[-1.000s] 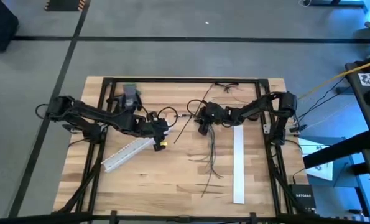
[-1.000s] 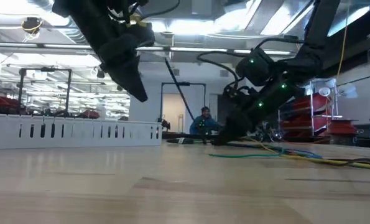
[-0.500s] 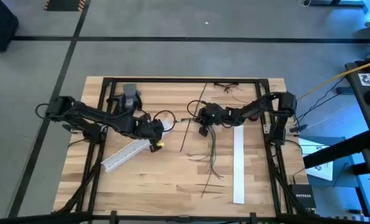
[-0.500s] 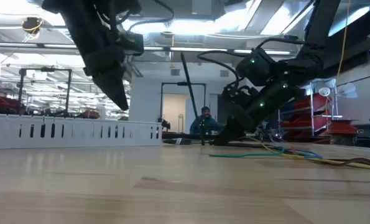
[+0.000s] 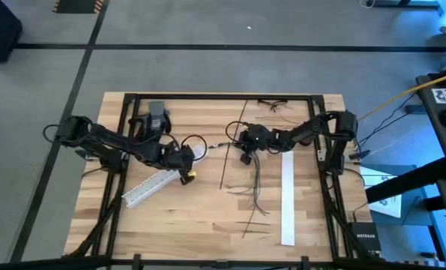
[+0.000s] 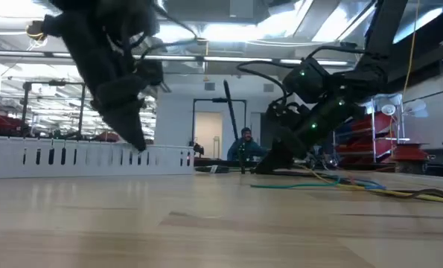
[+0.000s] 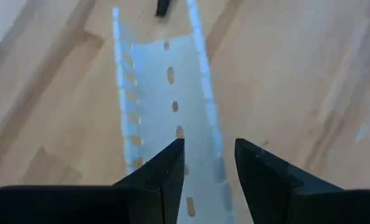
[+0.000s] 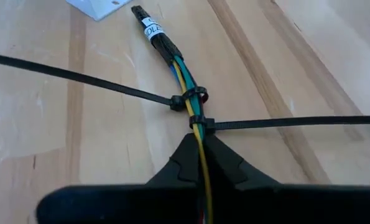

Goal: Ziptie cables
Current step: Wrap the black zip tie on the colored cables, then put the colored ziptied cables into the white cable duct

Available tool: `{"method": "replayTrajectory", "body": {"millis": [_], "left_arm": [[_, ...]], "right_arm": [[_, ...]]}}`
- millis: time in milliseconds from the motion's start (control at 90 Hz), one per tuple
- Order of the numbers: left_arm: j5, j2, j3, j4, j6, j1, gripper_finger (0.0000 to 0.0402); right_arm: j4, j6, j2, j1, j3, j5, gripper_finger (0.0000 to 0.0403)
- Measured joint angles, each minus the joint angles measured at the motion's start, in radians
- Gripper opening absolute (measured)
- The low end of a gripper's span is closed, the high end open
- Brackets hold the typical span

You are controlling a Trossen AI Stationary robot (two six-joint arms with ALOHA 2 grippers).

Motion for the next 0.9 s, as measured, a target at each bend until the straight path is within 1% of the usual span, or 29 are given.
{"method": "replayTrajectory", "body": {"millis": [89, 167, 211, 333, 422, 478, 656, 778, 900], "left_arm": [[0.0, 0.0, -0.035, 0.072, 0.042, -0.002, 0.0134], [0.005, 0.007, -0.061, 0.16, 0.128, -0.002, 0.0127], [0.026, 0.017, -0.068, 0.205, 0.189, -0.002, 0.0118], [0.051, 0.069, -0.068, 0.337, 0.315, -0.002, 0.0066], [0.077, 0.109, -0.066, 0.429, 0.352, -0.002, 0.0023], [0.084, 0.134, -0.06, 0.464, 0.36, -0.002, 0.001], [0.083, 0.215, -0.016, 0.55, 0.389, -0.003, 0.0017], [0.088, 0.254, 0.03, 0.565, 0.421, -0.003, 0.0022], [0.092, 0.272, 0.057, 0.562, 0.412, -0.004, 0.0032]], "right_arm": [[0.0, -0.015, 0.0, 0.0, 0.0, -0.003, 0.0009], [0.001, -0.019, 0.0, 0.0, 0.0, -0.004, 0.0009], [0.001, -0.019, 0.0, 0.0, 0.0, -0.006, 0.0009], [0.001, -0.019, 0.0, -0.001, 0.0, -0.026, 0.0009], [-0.005, -0.023, 0.0, -0.001, 0.0, -0.025, 0.0009], [-0.017, -0.046, 0.0, -0.001, 0.002, -0.025, 0.0009], [-0.078, -0.116, -0.036, 0.001, 0.004, -0.008, 0.0009], [-0.297, -0.119, -0.149, 0.001, 0.003, -0.006, 0.001], [-0.515, -0.1, -0.294, 0.009, -0.008, 0.039, 0.001]]}}
